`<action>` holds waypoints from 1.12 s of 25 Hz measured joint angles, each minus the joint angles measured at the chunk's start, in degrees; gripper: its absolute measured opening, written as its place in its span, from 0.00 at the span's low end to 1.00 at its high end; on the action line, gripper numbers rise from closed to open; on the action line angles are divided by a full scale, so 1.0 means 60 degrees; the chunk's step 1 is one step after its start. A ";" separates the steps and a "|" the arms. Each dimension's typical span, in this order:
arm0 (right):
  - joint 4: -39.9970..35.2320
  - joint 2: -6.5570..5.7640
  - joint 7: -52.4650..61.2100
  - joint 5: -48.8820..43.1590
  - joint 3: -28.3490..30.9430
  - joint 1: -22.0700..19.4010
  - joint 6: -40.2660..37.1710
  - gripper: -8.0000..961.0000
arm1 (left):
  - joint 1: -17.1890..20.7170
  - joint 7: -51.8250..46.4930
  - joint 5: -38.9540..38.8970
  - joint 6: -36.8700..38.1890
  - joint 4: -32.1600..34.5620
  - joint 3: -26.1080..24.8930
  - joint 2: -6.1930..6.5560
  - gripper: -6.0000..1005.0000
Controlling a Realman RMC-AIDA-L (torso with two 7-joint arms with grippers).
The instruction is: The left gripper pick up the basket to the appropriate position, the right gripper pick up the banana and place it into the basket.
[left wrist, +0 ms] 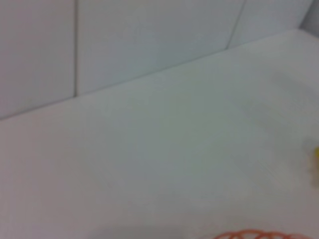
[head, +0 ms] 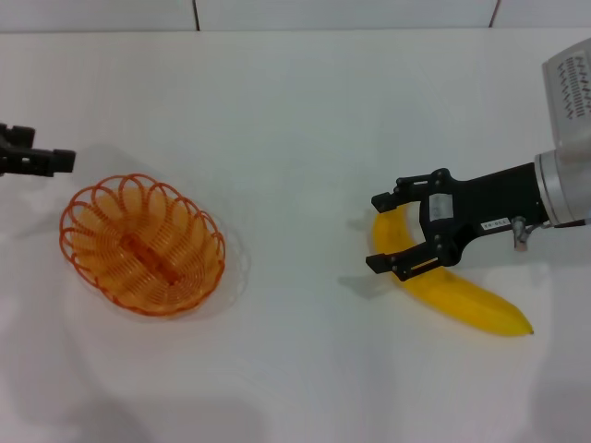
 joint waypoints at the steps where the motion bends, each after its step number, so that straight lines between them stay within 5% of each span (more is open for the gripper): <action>1: 0.0000 0.0002 0.0000 0.0000 -0.0003 0.0001 0.0000 0.94 | -0.0029 -0.0074 0.0118 -0.0013 -0.0019 -0.0004 0.0034 0.87; 5: 0.0000 0.0013 0.0001 0.0000 -0.0012 0.0027 -0.0001 0.94 | -0.0213 -0.0132 0.0896 -0.0276 -0.0121 0.0023 -0.0066 0.87; 12: 0.0000 0.0015 0.0001 0.0000 -0.0065 0.0039 -0.0001 0.94 | -0.0990 -0.0050 0.2589 -0.1218 -0.0973 0.0118 -0.0533 0.87; 28: 0.0042 0.0015 -0.0001 0.0000 -0.0068 0.0094 -0.0001 0.95 | -0.1885 0.0274 0.3412 -0.2811 -0.2725 0.0561 -0.0836 0.87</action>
